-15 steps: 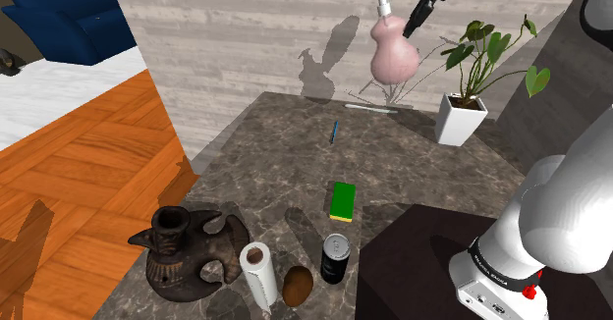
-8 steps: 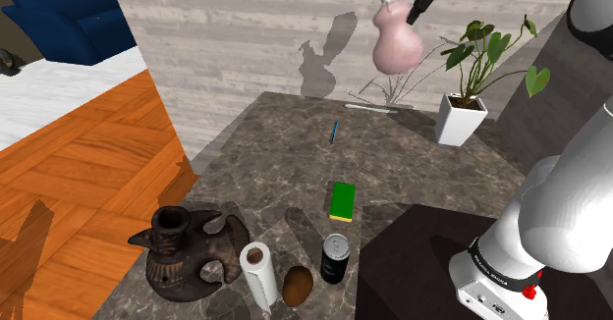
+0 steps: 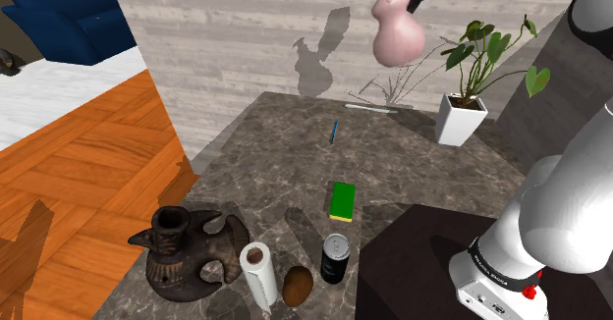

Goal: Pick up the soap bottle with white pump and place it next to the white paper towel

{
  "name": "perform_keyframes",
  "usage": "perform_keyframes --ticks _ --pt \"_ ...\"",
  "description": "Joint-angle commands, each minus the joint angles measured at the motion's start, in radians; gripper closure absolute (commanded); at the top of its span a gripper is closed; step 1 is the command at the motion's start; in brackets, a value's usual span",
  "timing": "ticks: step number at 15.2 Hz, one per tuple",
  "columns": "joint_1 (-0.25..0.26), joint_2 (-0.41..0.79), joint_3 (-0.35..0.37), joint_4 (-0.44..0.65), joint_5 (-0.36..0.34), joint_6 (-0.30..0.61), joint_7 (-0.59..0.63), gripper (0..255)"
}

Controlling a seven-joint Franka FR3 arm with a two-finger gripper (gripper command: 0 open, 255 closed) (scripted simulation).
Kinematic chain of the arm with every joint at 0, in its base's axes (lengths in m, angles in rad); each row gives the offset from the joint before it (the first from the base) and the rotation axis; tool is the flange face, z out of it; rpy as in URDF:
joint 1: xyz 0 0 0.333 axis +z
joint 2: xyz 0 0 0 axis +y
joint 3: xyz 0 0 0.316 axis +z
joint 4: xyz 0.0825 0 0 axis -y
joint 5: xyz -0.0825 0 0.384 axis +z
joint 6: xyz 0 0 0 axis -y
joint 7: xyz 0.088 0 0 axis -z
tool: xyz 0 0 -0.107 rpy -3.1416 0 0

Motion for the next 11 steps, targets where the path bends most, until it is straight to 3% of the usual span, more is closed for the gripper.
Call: perform_keyframes --ticks 1,5,11 --pt "0.039 -0.071 0.037 -0.062 -0.061 0.039 0.062 255" --pt "0.084 -0.209 0.144 -0.195 -0.166 0.114 0.197 255" --pt "0.107 -0.342 0.3 -0.34 -0.245 0.189 0.373 255"
